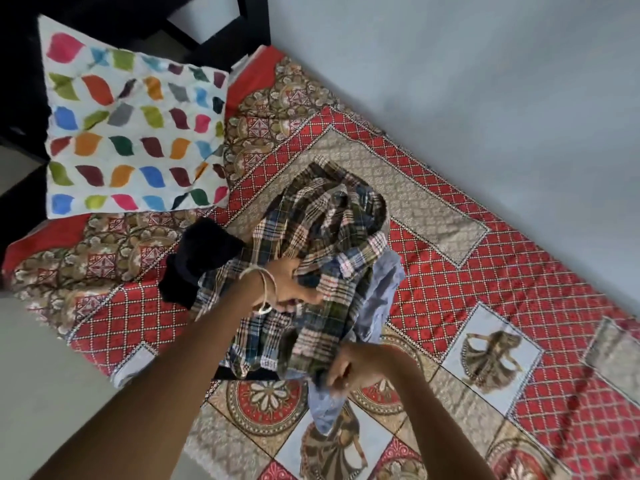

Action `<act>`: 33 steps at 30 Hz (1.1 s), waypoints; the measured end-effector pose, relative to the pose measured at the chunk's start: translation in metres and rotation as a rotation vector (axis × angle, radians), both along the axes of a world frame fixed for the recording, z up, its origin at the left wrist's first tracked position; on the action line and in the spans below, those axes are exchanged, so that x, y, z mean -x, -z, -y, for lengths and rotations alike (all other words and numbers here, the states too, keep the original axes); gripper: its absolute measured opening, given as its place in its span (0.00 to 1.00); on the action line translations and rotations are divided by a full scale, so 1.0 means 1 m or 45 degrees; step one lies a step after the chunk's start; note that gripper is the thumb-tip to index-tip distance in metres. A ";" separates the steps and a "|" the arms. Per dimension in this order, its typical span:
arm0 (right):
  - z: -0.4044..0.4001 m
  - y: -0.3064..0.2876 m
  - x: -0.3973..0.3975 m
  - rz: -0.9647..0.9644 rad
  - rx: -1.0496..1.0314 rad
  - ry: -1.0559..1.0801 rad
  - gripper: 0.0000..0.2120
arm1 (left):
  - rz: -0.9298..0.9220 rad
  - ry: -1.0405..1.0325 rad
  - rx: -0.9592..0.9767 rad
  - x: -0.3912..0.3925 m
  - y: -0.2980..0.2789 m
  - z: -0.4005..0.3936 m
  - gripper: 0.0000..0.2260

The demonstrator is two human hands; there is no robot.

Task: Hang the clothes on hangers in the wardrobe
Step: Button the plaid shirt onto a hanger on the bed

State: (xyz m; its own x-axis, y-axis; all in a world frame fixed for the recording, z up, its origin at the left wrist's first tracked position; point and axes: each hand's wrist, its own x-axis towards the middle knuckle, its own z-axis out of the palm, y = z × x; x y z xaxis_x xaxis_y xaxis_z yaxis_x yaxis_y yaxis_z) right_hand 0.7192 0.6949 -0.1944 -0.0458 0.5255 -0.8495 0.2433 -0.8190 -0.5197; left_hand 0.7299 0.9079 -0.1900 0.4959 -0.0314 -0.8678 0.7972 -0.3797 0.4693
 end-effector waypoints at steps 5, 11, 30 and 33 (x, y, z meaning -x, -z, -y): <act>0.027 0.009 -0.040 0.690 -0.017 1.448 0.08 | 0.181 0.077 -0.229 0.026 0.004 0.027 0.22; -0.015 0.014 -0.066 0.531 -0.077 1.803 0.22 | -0.254 0.524 0.188 0.061 -0.017 0.029 0.13; 0.026 -0.254 -0.047 0.763 -1.312 1.441 0.09 | 1.216 0.436 -0.989 -0.045 -0.173 0.018 0.13; 0.053 -0.286 -0.033 0.780 -1.379 1.544 0.10 | 1.255 -0.045 -0.939 -0.018 -0.194 0.019 0.14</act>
